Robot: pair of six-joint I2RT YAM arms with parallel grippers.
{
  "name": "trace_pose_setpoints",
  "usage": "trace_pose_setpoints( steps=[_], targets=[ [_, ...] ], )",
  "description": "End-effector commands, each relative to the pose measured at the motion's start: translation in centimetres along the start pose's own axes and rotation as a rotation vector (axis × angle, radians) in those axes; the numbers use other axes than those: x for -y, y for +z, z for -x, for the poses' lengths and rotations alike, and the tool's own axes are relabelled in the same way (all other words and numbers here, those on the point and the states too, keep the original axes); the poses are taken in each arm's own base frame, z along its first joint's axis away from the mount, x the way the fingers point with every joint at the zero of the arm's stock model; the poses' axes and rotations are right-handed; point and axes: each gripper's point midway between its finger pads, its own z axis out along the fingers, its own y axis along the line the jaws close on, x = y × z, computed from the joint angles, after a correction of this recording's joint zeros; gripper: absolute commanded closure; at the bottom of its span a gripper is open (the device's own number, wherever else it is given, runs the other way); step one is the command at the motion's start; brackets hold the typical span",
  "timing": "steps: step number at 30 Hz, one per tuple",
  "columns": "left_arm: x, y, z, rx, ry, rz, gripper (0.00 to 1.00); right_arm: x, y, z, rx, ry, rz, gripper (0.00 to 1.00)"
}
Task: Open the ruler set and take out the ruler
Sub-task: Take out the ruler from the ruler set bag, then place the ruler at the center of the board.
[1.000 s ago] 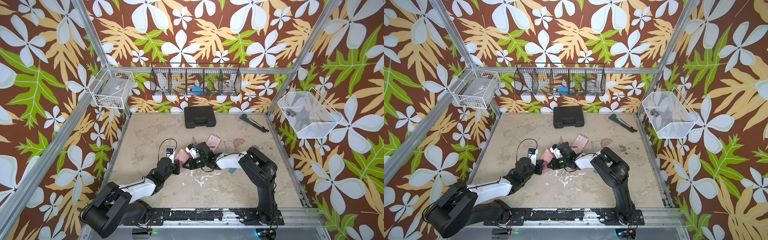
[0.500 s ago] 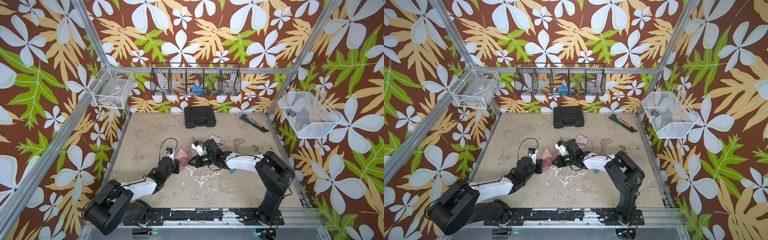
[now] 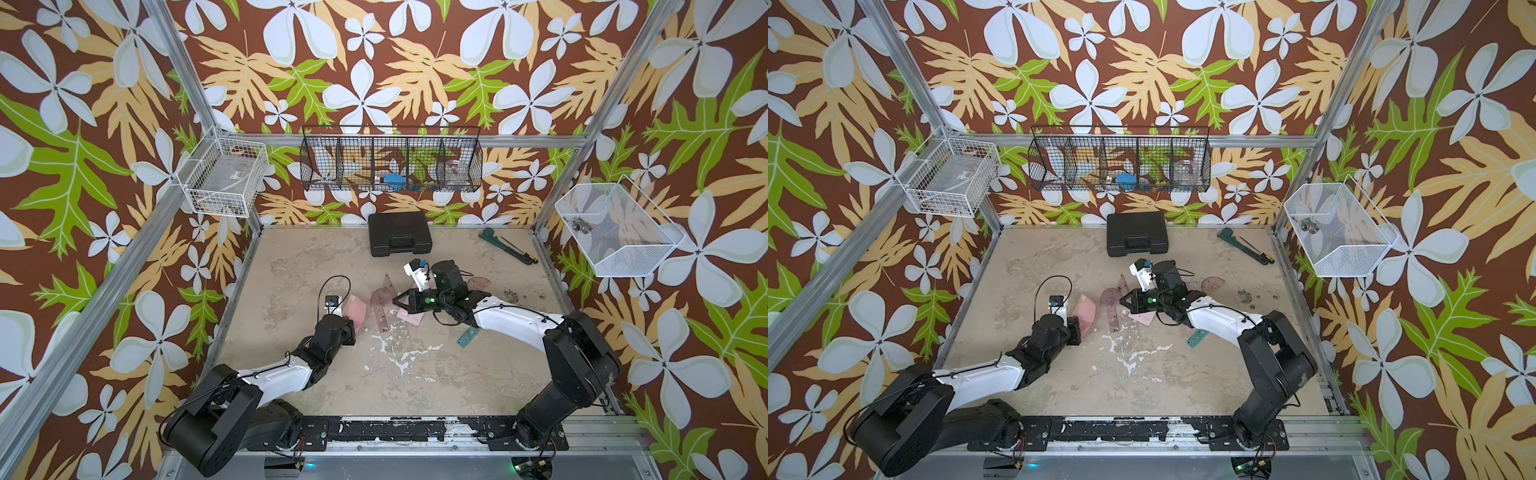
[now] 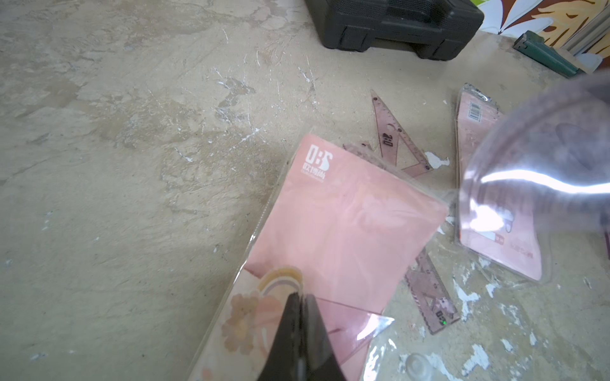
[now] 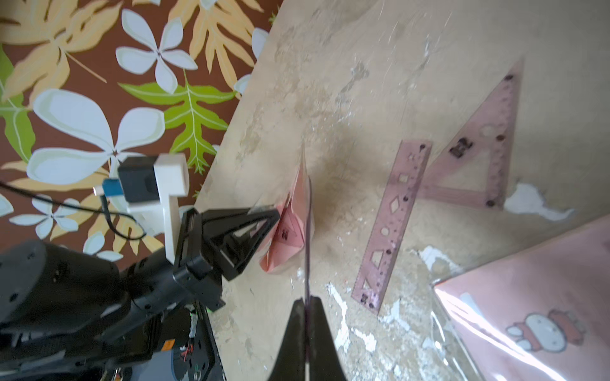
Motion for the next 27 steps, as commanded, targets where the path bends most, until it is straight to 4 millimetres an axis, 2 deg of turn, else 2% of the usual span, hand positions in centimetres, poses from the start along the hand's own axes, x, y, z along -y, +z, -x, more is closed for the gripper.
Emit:
trace_pose_setpoints(
  steps=[1,4,8,17,18,20,21,24,27],
  targets=[
    [-0.6,0.0,-0.3,-0.006,-0.008,0.030,1.00,2.6,2.0,2.1,0.038,0.047,-0.063,1.00],
    [-0.7,-0.2,-0.2,-0.001,-0.010,0.034,1.00,5.1,5.3,2.8,0.004,0.112,-0.091,1.00],
    [-0.8,-0.4,-0.2,0.009,-0.016,0.030,1.00,6.9,8.6,3.4,0.002,0.155,-0.080,1.00],
    [-0.7,-0.2,-0.2,0.005,-0.015,0.028,1.00,9.6,11.4,5.2,0.058,0.208,-0.103,1.00],
    [-0.6,-0.2,-0.1,0.006,-0.014,0.026,1.00,9.9,11.6,5.4,0.056,0.213,-0.110,0.97],
    [-0.7,-0.3,-0.2,0.006,-0.013,0.027,1.00,10.3,12.0,5.5,0.031,0.224,-0.109,0.72],
    [-0.6,-0.3,-0.1,0.007,-0.014,0.025,1.00,10.4,12.1,5.4,0.017,0.231,-0.110,0.66],
    [-0.7,-0.3,-0.1,0.008,-0.013,0.025,1.00,9.9,10.8,6.1,0.033,0.216,-0.131,0.54],
    [-0.6,-0.3,-0.1,0.008,-0.012,0.022,1.00,8.4,8.1,7.0,0.065,0.160,-0.174,0.51]
  ],
)
